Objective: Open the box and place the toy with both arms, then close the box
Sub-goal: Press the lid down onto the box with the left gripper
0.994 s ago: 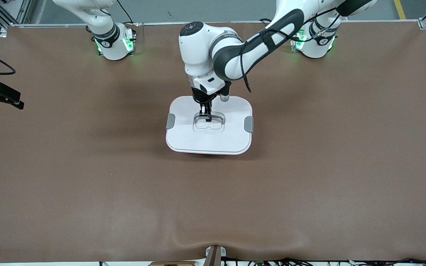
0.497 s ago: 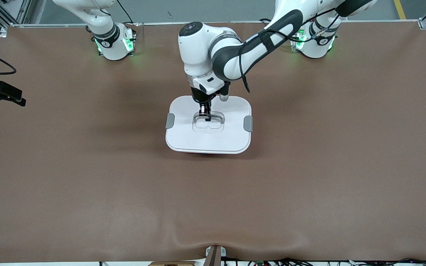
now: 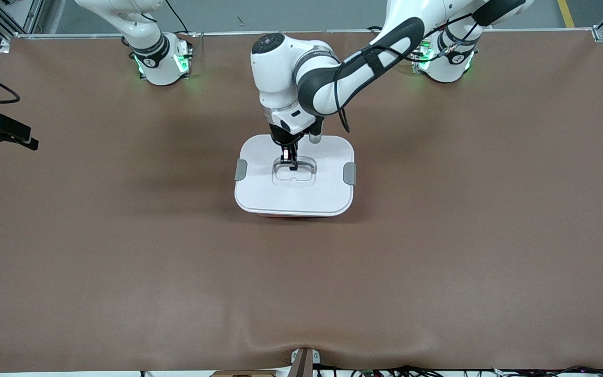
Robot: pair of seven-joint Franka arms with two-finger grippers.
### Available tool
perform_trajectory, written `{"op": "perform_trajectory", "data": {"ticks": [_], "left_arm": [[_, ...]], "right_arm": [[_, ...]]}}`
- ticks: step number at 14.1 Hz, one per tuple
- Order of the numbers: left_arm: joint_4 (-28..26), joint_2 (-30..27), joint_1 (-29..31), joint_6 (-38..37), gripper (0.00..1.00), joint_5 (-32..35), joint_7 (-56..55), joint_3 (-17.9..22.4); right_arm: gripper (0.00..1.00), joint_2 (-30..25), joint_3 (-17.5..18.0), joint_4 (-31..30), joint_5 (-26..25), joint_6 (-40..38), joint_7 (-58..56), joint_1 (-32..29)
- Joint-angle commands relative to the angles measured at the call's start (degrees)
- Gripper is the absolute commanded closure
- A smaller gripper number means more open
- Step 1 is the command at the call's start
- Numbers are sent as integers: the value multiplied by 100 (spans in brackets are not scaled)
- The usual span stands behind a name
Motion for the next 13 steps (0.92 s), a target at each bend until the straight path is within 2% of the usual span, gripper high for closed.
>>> {"op": "perform_trajectory", "data": {"ticks": [1, 8, 12, 13], "left_arm": [[-301, -50, -119, -30, 100, 272, -2366, -10], [-697, -165, -67, -39, 100, 272, -2454, -10], [-706, -156, -5, -109, 100, 272, -2358, -10], [-698, -165, 13, -118, 91, 272, -2314, -10]], "right_arm": [[0, -42, 32, -19, 76, -21, -81, -72], [0, -68, 75, 8, 24, -12, -72, 51], [0, -59, 75, -1, -152, -30, -73, 69], [0, -59, 84, -1, -152, -39, -64, 69]]}}
